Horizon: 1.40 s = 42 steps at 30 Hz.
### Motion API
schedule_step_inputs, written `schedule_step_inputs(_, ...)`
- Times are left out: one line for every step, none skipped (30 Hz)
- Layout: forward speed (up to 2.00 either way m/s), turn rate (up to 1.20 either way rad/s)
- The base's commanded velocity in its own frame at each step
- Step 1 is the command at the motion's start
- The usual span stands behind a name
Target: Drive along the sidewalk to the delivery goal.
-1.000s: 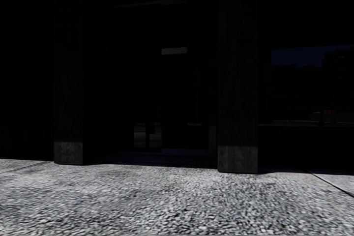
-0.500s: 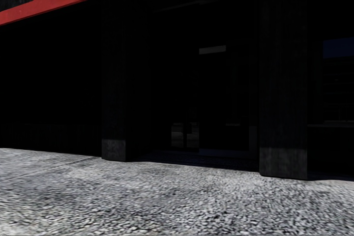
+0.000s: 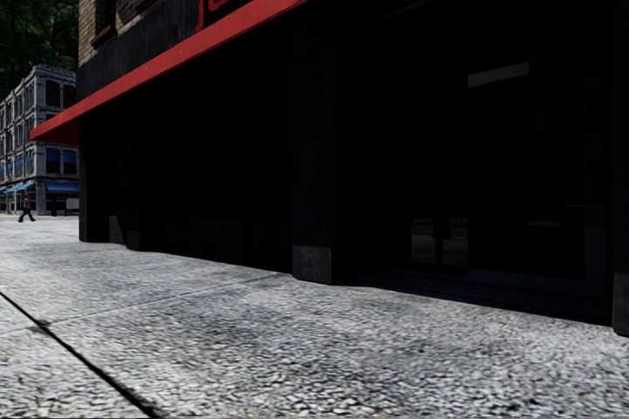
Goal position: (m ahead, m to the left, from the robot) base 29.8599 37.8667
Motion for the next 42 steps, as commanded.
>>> schedule_step_inputs(0.0, 0.74)
schedule_step_inputs(0.0, 0.74)
schedule_step_inputs(0.0, 0.74)
schedule_step_inputs(0.0, 0.74)
schedule_step_inputs(0.0, 0.74)
schedule_step_inputs(0.0, 0.74)
schedule_step_inputs(0.0, 0.74)
schedule_step_inputs(0.0, 0.74)
schedule_step_inputs(0.0, 0.74)
schedule_step_inputs(0.0, 0.74)
schedule_step_inputs(0.0, 0.66)
schedule_step_inputs(0.0, 0.66)
schedule_step_inputs(0.0, 0.61)
schedule_step_inputs(0.0, 0.6)
schedule_step_inputs(0.0, 0.59)
schedule_step_inputs(0.0, 0.59)
schedule_step_inputs(0.0, 0.58)
schedule_step_inputs(0.0, 0.58)
schedule_step_inputs(0.0, 0.56)
schedule_step_inputs(0.0, 0.56)
schedule_step_inputs(0.0, 0.45)
schedule_step_inputs(0.0, 0.01)
schedule_step_inputs(0.0, 0.01)
schedule_step_inputs(0.0, 0.0)
schedule_step_inputs(0.0, 0.0)
schedule_step_inputs(0.0, 0.0)
schedule_step_inputs(0.0, 0.0)
schedule_step_inputs(0.0, 0.0)
schedule_step_inputs(0.0, 0.0)
schedule_step_inputs(0.0, 0.0)
schedule_step_inputs(0.0, 0.0)
schedule_step_inputs(0.0, 0.0)
schedule_step_inputs(0.0, 0.0)
schedule_step_inputs(0.0, 0.0)
schedule_step_inputs(0.0, 0.0)
schedule_step_inputs(0.0, 0.0)
schedule_step_inputs(0.0, 0.0)
schedule_step_inputs(0.0, 0.0)
schedule_step_inputs(0.0, 0.0)
schedule_step_inputs(0.0, 0.0)
schedule_step_inputs(0.0, 0.0)
schedule_step_inputs(0.0, 0.0)
